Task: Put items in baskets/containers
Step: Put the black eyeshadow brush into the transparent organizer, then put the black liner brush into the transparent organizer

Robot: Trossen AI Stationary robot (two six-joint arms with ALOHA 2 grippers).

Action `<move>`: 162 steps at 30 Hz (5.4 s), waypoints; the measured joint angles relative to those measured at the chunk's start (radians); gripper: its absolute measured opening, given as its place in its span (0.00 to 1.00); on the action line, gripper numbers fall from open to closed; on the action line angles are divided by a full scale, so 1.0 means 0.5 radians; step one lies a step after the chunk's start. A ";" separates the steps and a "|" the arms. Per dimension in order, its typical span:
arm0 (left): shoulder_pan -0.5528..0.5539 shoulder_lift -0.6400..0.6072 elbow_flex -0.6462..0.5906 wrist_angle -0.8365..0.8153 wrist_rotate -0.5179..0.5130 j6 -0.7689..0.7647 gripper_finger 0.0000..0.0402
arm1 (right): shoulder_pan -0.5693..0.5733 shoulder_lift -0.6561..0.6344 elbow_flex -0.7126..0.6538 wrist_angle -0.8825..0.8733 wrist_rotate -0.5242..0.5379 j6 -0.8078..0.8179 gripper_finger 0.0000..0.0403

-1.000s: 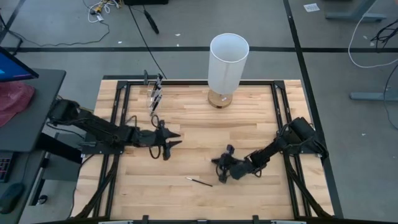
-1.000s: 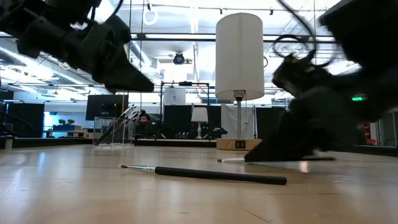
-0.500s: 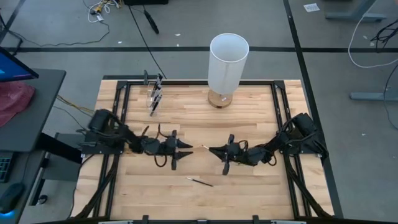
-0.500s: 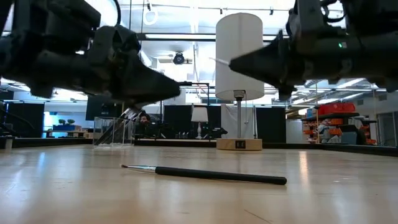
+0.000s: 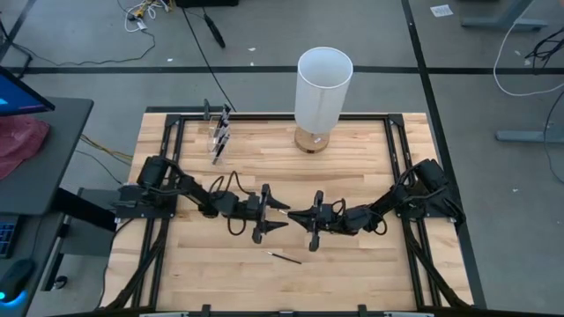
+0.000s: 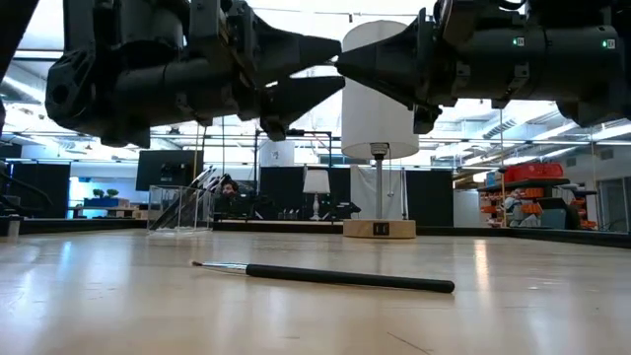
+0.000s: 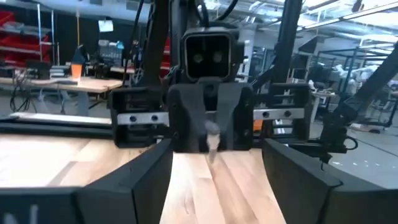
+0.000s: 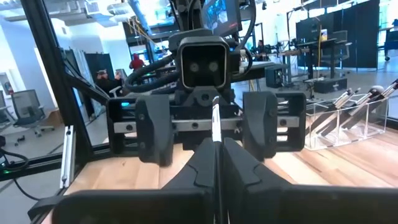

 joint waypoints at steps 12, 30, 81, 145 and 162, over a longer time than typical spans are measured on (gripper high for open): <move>-0.002 -0.026 0.001 0.008 0.048 0.016 0.40 | 0.001 -0.002 0.001 -0.008 0.001 -0.003 0.02; -0.002 -0.026 -0.004 -0.002 0.118 0.058 0.03 | 0.025 -0.008 0.002 -0.103 0.002 0.092 0.05; 1.805 -1.315 1.000 -4.682 -0.431 0.645 0.03 | -0.088 -0.346 -0.420 -0.856 0.209 0.929 0.37; 2.302 -0.664 1.224 -4.501 -0.002 0.827 0.20 | -0.037 -0.346 -0.417 -0.855 0.210 1.099 0.37; 2.187 -0.997 1.476 -4.880 -0.007 0.656 0.36 | 0.004 -0.346 -0.417 -0.855 0.210 1.084 0.37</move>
